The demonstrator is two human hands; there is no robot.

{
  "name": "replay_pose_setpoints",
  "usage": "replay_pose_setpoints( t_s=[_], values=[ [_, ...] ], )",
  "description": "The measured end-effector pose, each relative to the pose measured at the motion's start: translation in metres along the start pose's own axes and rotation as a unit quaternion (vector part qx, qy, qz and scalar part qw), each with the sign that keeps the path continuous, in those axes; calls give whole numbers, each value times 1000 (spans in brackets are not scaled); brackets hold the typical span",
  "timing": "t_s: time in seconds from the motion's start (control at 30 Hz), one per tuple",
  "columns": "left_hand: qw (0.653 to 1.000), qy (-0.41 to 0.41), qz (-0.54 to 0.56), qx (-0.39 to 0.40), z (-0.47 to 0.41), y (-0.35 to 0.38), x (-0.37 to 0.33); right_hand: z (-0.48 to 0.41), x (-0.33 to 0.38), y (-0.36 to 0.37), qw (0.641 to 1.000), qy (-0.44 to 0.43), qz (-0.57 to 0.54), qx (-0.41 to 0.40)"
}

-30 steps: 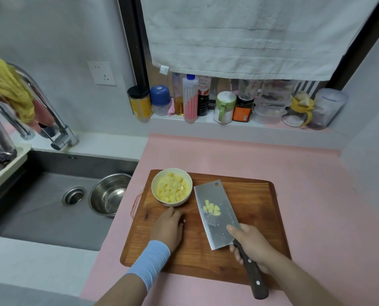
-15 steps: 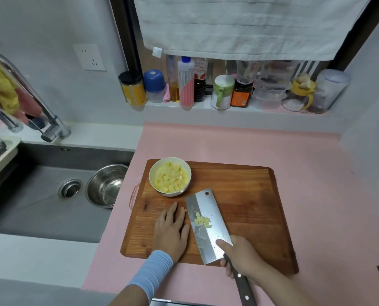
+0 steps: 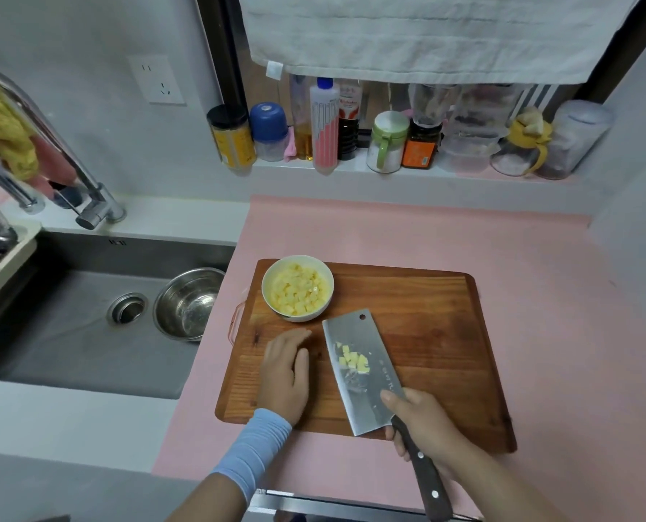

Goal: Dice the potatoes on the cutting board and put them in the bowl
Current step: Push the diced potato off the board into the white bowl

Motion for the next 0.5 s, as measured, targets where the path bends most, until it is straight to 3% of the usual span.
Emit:
replay_pose_setpoints(
  t_s=[0.13, 0.23, 0.33, 0.4, 0.5],
  values=[
    [996, 68, 19, -46, -26, -22, -38, 7, 28, -16, 998, -39, 8, -49],
    [980, 186, -58, 30, -40, -10, -79, 2, 59, -17, 995, -69, 9, -71],
    [928, 277, -210, 135, -46, 23, -97, -13, 88, -7, 994, -84, 10, -71],
    [901, 287, -276, 171, -55, 36, -91, -23, 103, 3, 994, -86, 17, -69],
    [900, 256, -303, 181, -79, 32, -75, -36, 116, 14, 994, -80, 15, -70]
  ],
)
Point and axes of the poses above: each hand's wrist, its own z-axis away from the middle knuckle, its own y-axis out of the palm, x = y × z, the point moved 7 cm from there along -z, towards the middle knuckle, and after that the axes turned 13 degrees about -y, right-handed, at the moved point
